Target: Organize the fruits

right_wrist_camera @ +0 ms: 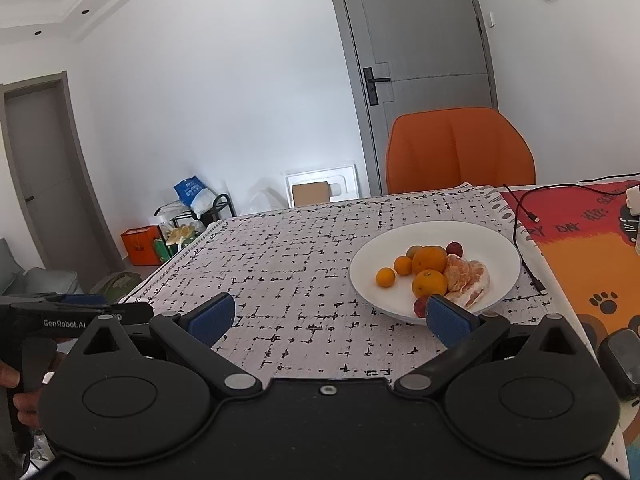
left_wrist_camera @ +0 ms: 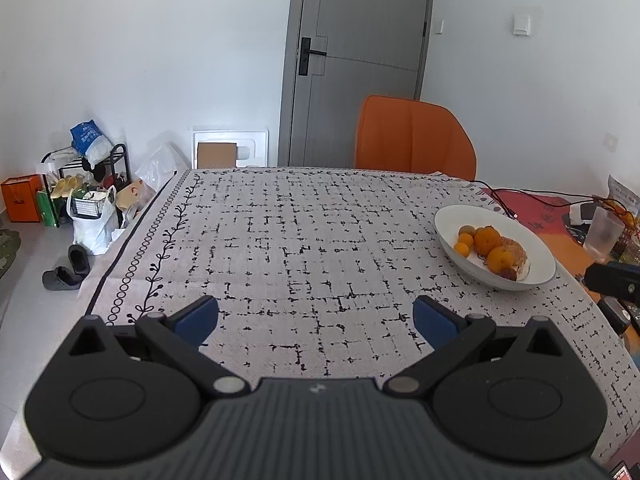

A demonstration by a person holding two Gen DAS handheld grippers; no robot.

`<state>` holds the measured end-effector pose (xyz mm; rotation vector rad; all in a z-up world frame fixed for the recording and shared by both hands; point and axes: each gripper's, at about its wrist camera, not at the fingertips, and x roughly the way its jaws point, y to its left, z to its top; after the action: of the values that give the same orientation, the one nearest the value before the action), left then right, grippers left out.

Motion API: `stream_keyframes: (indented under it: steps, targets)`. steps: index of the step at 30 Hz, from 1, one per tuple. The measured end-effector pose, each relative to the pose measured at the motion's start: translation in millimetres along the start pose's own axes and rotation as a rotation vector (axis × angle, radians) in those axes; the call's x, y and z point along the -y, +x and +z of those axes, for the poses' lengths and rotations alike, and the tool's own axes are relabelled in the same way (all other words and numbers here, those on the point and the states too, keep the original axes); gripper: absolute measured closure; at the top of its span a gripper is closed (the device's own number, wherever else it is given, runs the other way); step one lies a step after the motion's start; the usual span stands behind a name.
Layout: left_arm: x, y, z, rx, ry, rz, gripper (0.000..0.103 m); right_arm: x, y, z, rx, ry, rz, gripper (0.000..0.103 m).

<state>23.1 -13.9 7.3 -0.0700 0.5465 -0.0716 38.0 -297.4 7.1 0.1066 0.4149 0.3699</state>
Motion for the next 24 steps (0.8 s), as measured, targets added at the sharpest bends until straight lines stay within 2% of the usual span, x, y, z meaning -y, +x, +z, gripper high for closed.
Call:
stream_keyframes:
  steps: [24]
  targets:
    - [-5.0, -4.0, 0.6, -0.009, -0.014, 0.002, 0.000, 5.1, 1.9, -7.4, -0.001, 0.014, -0.011, 0.000]
